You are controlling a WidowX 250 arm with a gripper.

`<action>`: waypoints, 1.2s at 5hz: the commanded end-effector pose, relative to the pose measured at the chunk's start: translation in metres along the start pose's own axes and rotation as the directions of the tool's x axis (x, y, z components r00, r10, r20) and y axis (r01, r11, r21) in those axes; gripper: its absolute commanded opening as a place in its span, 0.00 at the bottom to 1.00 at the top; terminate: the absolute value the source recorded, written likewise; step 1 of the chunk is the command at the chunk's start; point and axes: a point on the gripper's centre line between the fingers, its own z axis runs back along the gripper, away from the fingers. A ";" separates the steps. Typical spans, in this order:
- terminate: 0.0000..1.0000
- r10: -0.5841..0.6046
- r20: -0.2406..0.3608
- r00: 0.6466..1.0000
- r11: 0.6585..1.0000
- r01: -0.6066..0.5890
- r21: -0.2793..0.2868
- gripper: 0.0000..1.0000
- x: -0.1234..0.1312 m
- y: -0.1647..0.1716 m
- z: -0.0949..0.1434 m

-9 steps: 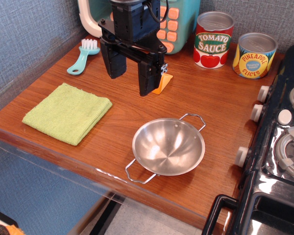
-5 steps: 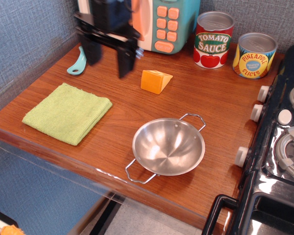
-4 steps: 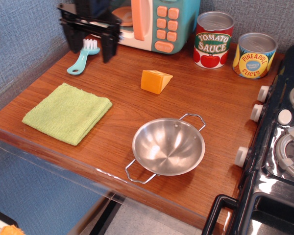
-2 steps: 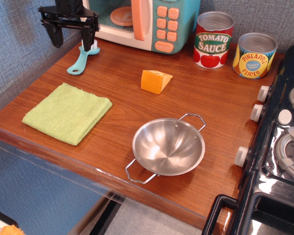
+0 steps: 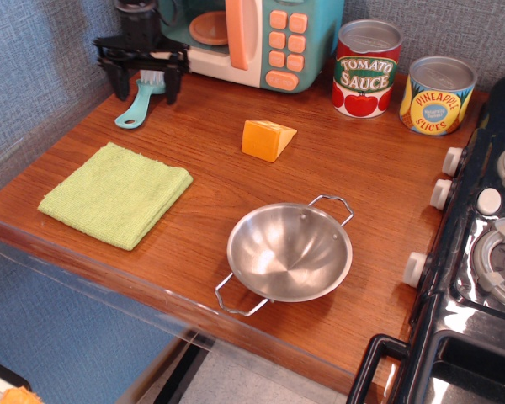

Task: Move the blue brush to the other side of the cheese.

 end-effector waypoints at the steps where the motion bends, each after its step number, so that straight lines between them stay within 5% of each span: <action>1: 0.00 -0.026 0.107 0.994 0.996 0.017 0.083 1.00 0.015 -0.010 0.014; 2: 0.00 -0.026 0.119 0.993 0.996 0.015 0.092 1.00 0.015 -0.009 0.013; 3: 0.00 -0.033 0.129 0.991 0.995 0.020 0.099 0.00 0.012 -0.008 0.017; 4: 0.00 -0.053 0.131 0.990 0.995 0.041 0.095 0.00 0.005 -0.011 0.020; 6: 0.00 -0.050 0.314 0.948 0.999 0.043 0.028 0.00 -0.018 -0.015 0.101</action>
